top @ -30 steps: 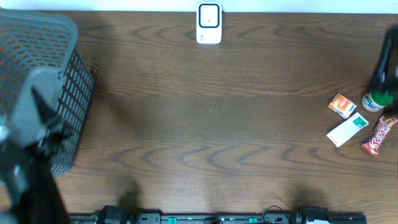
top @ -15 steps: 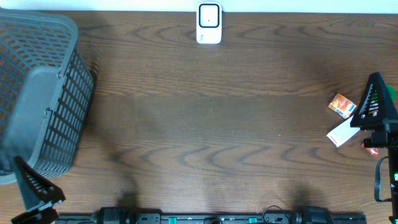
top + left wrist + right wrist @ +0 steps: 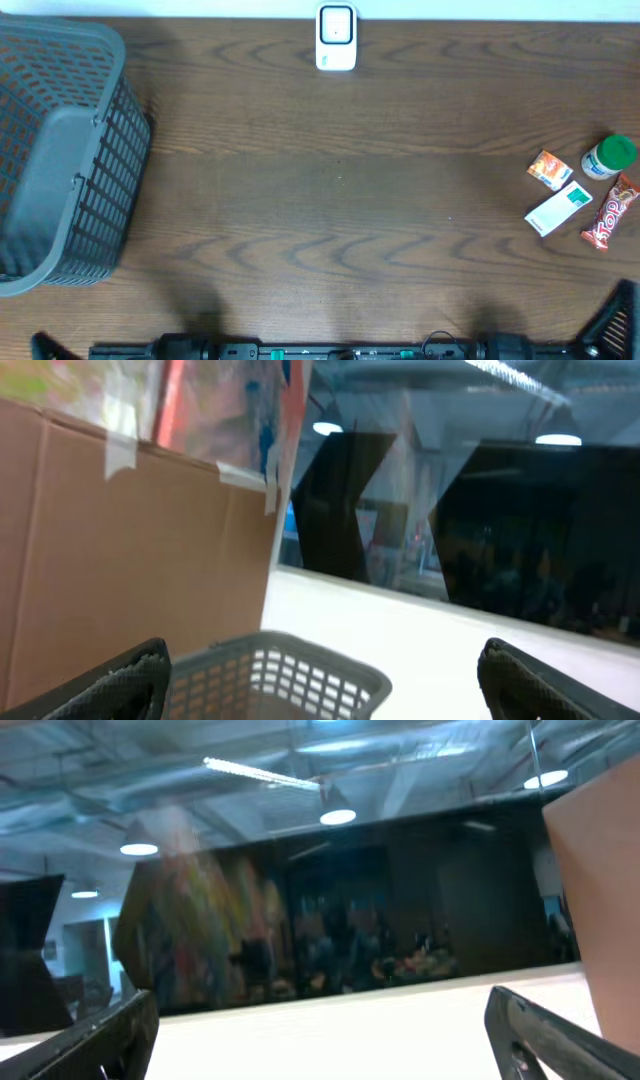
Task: Scan the item barcode
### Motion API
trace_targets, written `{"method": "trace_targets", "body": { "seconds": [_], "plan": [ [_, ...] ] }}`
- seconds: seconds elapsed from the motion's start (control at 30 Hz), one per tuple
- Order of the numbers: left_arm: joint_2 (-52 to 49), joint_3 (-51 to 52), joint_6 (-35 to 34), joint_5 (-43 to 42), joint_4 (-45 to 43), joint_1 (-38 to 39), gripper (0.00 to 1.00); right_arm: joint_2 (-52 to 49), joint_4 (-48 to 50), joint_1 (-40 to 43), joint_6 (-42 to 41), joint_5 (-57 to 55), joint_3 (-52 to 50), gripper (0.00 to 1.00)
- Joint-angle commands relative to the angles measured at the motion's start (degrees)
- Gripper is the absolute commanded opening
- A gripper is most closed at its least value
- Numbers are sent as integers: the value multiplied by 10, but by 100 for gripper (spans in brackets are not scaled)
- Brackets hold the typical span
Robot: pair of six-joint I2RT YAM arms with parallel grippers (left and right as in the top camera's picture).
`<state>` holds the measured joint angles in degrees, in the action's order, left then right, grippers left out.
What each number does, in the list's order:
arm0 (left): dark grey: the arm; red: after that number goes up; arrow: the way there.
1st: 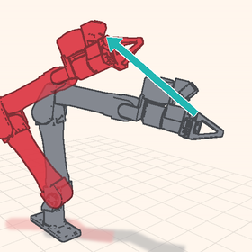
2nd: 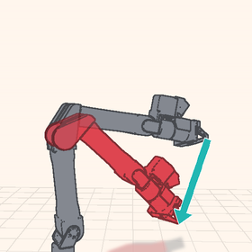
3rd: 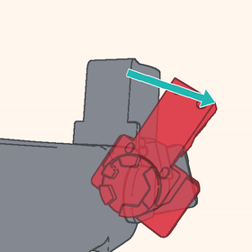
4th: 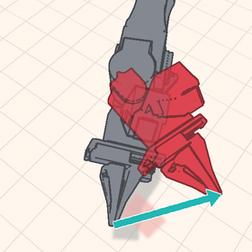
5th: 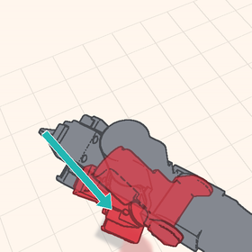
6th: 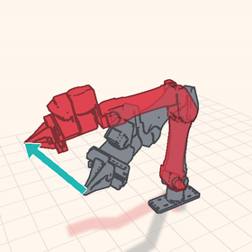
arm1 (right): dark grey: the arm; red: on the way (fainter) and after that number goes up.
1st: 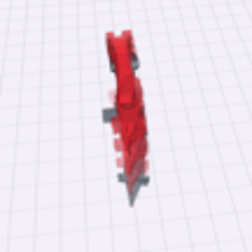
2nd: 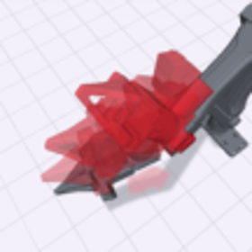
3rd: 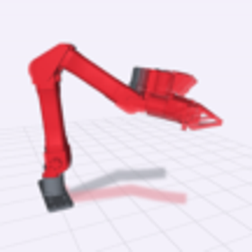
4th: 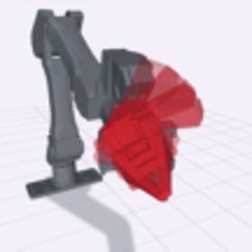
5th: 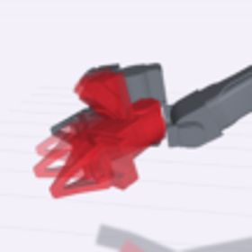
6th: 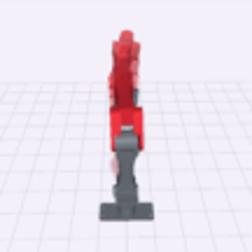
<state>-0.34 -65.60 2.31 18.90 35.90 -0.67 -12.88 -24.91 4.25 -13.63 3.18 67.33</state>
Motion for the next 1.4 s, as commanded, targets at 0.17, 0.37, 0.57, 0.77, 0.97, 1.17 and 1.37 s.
{"method": "trace_targets", "body": {
  "seconds": [0.17,0.37,0.57,0.77,0.97,1.17,1.37],
  "plan": [
    [2,14,-7,-15,-1,2,98,120,16,10,-18,-3,-108,99],
    [2,14,-7,-15,-2,2,98,125,16,14,-21,-4,-110,99],
    [2,14,-7,-15,-3,2,98,117,115,14,-22,-41,-165,99],
    [2,14,-7,-16,-4,2,98,72,115,14,-33,-52,-284,99],
    [2,14,-7,-15,-3,2,98,11,213,14,-93,-53,-403,99],
    [2,14,-7,-15,-3,2,98,-3,256,14,-94,-59,-473,99],
    [2,14,-7,-16,-3,2,98,-3,270,14,-117,-59,-526,99]
  ]
}}
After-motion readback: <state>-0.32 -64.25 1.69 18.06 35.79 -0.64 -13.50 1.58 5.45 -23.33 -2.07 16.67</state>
